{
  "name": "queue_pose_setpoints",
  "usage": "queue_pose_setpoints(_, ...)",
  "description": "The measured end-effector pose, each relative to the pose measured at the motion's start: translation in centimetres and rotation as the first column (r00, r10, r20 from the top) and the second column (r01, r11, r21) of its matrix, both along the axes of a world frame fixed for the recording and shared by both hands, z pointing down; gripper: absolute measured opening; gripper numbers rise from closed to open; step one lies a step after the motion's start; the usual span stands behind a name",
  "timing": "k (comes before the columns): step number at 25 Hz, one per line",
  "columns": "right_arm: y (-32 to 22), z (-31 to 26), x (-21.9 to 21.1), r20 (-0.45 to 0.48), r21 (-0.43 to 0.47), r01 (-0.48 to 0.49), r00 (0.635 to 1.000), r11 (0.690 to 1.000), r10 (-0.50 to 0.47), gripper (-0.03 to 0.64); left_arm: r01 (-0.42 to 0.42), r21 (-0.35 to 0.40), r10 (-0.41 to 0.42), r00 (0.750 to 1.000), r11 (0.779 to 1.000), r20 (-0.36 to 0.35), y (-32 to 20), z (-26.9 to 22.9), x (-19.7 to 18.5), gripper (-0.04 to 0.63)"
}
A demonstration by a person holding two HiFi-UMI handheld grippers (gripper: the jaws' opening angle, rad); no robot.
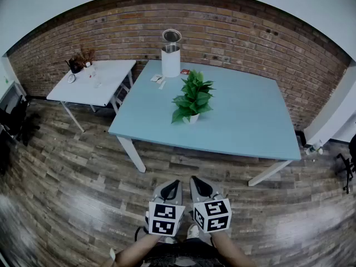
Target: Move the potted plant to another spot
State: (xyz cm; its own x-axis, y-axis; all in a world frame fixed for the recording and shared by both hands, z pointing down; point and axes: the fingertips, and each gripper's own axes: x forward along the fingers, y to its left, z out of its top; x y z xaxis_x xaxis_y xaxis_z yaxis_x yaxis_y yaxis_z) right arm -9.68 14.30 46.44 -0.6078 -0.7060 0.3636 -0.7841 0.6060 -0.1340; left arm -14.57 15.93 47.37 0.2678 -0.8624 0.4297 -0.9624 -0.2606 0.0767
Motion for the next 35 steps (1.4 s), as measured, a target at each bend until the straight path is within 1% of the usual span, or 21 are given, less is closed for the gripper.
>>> queue_pose_setpoints(5,0.1,0.1,-1.2,-0.005,-0.005,-0.006,1.000,1.000,0.006,0.006,-0.007,-0.005,0.007,1.000,1.000,-0.011,0.0,0.0,-1.1,0.000)
queue_pose_setpoints(15,-0.6,1.6,-2.5,-0.013,-0.020,-0.051,0.999,0.998,0.051,0.006,-0.036,-0.019,0.035,0.999,0.999,-0.031,-0.8,1.4,-3.0,-0.002)
queue_pose_setpoints(20,-1.9,2.5,-1.6,-0.018,-0.033,-0.063,0.998,0.997,0.062,0.006,-0.043,-0.037,0.041,0.998,0.998,-0.045,-2.3,2.4,-2.1,-0.002)
queue_pose_setpoints(23,-3.6,2.7,-0.9,-0.015,-0.033,-0.062,0.998,0.998,0.061,0.006,-0.047,-0.041,0.045,0.998,0.998,-0.037,-3.7,2.6,-1.2,-0.002)
queue_pose_setpoints(35,-10.8,2.0,1.1,-0.018,-0.026,-0.002,1.000,1.000,0.001,0.006,0.001,-0.042,-0.002,1.000,0.999,-0.016,-10.9,2.2,1.0,-0.002)
